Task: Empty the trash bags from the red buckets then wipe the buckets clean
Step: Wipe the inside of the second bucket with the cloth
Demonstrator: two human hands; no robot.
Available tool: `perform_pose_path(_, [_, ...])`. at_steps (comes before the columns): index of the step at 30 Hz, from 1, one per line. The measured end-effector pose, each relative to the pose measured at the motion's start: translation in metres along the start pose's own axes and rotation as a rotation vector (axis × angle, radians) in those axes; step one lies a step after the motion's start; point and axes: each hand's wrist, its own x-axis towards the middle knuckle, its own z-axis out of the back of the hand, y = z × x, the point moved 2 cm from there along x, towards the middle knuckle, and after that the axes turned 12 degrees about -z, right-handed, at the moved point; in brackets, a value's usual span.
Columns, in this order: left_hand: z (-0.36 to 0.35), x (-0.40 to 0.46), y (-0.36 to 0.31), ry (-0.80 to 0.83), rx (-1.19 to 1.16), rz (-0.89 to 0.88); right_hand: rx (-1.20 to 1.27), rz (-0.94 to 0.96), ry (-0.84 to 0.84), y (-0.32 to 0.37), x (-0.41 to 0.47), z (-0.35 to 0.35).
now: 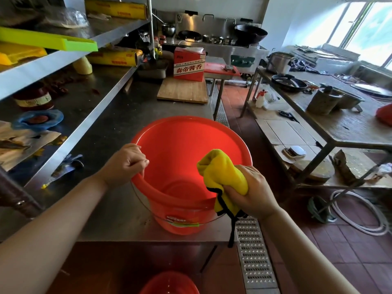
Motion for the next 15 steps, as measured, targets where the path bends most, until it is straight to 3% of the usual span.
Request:
perform_pose_path(4, [0.003, 0.002, 0.006, 0.032, 0.003, 0.031, 0.038, -0.027, -0.043, 0.002, -0.003, -0.01])
perform_pose_path(8, [0.004, -0.004, 0.001, -0.037, -0.001, 0.117, 0.075, -0.073, -0.067, 0.008, -0.004, -0.013])
perform_pose_path(15, [-0.015, -0.023, -0.041, -0.093, 0.196, 0.107, 0.023, -0.109, -0.132, 0.023, -0.008, -0.02])
